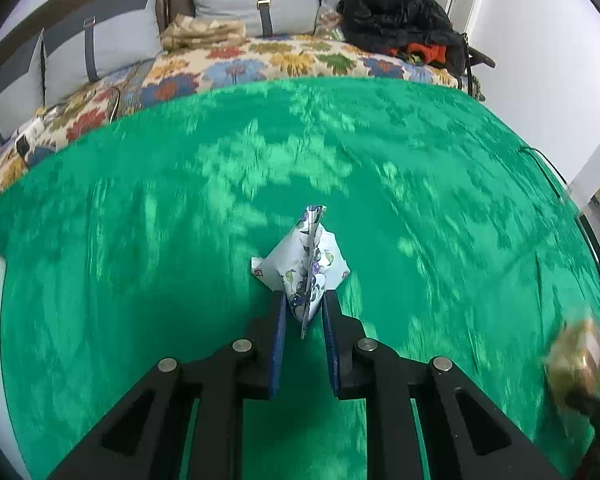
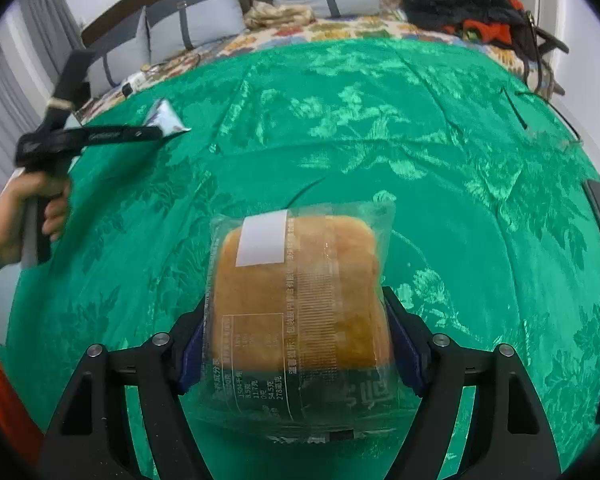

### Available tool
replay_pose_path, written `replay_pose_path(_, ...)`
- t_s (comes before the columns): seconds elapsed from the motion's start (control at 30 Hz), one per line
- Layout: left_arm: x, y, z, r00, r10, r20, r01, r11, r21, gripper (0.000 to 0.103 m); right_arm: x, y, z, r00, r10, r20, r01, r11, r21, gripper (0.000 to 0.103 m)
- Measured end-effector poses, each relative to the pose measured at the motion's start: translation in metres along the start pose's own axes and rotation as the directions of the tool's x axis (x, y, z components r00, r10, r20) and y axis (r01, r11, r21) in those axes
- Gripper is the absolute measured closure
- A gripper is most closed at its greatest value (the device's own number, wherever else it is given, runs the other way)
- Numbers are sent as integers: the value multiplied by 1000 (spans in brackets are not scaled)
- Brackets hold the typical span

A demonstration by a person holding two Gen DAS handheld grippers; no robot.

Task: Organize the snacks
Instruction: 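Grasp the foil packet with the left gripper while the right holds the bread, then carry the bread and packet over the white box and open both grippers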

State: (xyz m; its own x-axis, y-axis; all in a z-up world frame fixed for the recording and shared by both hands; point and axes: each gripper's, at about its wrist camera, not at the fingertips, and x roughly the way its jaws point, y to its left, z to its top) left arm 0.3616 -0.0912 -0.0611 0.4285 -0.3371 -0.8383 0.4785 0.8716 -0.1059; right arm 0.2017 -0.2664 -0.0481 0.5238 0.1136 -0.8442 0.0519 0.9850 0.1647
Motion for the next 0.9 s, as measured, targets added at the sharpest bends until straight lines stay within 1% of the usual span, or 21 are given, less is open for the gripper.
replay_pose_path(0.03,-4,-2,-7,1000,0,-5,0,1000,2,82,0,0,-1,1000,-1,-5,1,1000,3,23)
replay_pose_path(0.07,-7,-3,-13,1000,1,-10,-1,1000,8,67,0,0,-2,1000,-3,-11,3,1000,5,22)
replay_pose_path(0.1,-11,-6,-19,1000,11,-11,-11,1000,18,36,2,0,-3,1000,-8,-23,9,1000,5,22)
replay_pose_path(0.17,-21,-10,-30,999,40,19,-41,999,36,6,4,2,-5,999,-21,-39,21,1000,-4,21)
replay_pose_path(0.2,-28,-11,-35,997,55,50,-58,997,49,4,5,3,-6,998,-29,-49,28,999,-15,21)
replay_pose_path(0.23,-30,-11,-37,997,58,56,-61,997,54,4,5,3,-6,998,-33,-54,31,999,-23,21)
replay_pose_path(0.37,-27,-4,-29,997,66,42,-68,997,45,4,8,2,-6,997,-31,-71,29,999,-29,20)
replay_pose_path(0.43,-20,-4,-18,996,72,48,-74,996,46,4,8,3,-6,997,-35,-72,33,999,-35,20)
replay_pose_path(0.5,-9,-7,-7,998,58,35,-60,997,56,4,9,4,-5,996,-40,-75,37,999,-38,20)
replay_pose_path(0.6,12,-19,6,996,87,14,-88,991,105,5,11,5,-2,995,-51,-80,48,998,-45,20)
replay_pose_path(0.63,20,-22,9,995,96,5,-96,989,117,7,12,6,-1,995,-57,-81,53,997,-49,20)
replay_pose_path(0.67,24,-23,10,997,81,4,-81,990,114,35,13,6,0,995,-59,-82,55,997,-52,20)
replay_pose_path(0.7,28,-20,10,998,64,-14,-62,994,89,43,13,6,2,995,-55,-82,51,997,-51,22)
replay_pose_path(0.73,25,-18,9,998,55,5,-55,997,63,44,13,4,3,996,-47,-78,44,998,-43,26)
replay_pose_path(0.8,21,-14,6,999,47,12,-48,998,29,44,8,-5,5,998,8,-68,-7,1000,18,29)
replay_pose_path(0.83,16,-11,2,999,48,20,-49,999,16,44,4,-16,6,995,76,-63,-69,993,93,30)
replay_pose_path(0.87,9,-8,-1,999,41,31,-41,999,0,44,0,-31,5,985,167,-45,-155,968,198,30)
replay_pose_path(0.9,-1,-3,-5,999,23,48,-22,999,-27,44,-3,-41,4,975,220,-22,-206,942,266,30)
